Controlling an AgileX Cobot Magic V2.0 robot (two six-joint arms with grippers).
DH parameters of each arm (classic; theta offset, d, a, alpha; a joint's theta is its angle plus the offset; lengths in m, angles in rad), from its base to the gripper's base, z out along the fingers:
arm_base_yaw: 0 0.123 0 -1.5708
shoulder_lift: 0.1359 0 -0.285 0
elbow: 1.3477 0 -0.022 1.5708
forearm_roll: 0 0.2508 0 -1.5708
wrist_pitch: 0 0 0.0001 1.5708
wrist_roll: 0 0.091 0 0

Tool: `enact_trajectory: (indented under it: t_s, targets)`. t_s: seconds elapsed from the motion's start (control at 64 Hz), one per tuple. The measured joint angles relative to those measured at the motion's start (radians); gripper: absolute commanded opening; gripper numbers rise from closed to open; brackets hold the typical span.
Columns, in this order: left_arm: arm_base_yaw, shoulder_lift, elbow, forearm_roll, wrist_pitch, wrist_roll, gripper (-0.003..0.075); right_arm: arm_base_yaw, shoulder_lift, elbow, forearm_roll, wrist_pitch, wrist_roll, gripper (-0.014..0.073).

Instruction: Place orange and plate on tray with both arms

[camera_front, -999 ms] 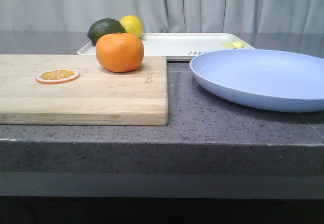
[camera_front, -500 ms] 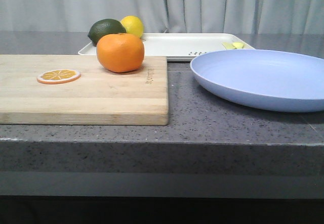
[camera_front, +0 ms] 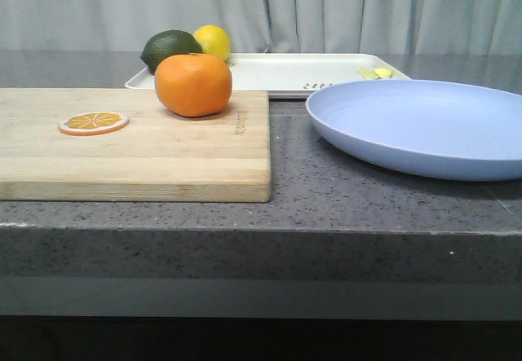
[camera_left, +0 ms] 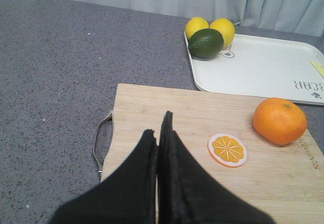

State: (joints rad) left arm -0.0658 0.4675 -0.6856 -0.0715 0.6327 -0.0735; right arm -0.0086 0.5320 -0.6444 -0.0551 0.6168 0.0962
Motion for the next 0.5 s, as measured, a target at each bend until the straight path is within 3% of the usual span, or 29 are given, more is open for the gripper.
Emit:
enact_trajectory:
  t_s: [0.219,0.344,0.5]
  targets:
    - [0.0,0.028,0.0,0.007,0.002,0.0,-0.0019,0.0,0.034,0.006,-0.002,0.026,-0.038,-0.003]
    - [0.0,0.038,0.0,0.034,0.006,0.0,0.0011,0.015,0.036,0.006,-0.002,0.029,-0.051,0.0183]
    - [0.0,0.05,0.0,0.051,0.01,0.0,0.0228,0.043,0.036,0.006,-0.002,0.05,-0.051,0.0526]
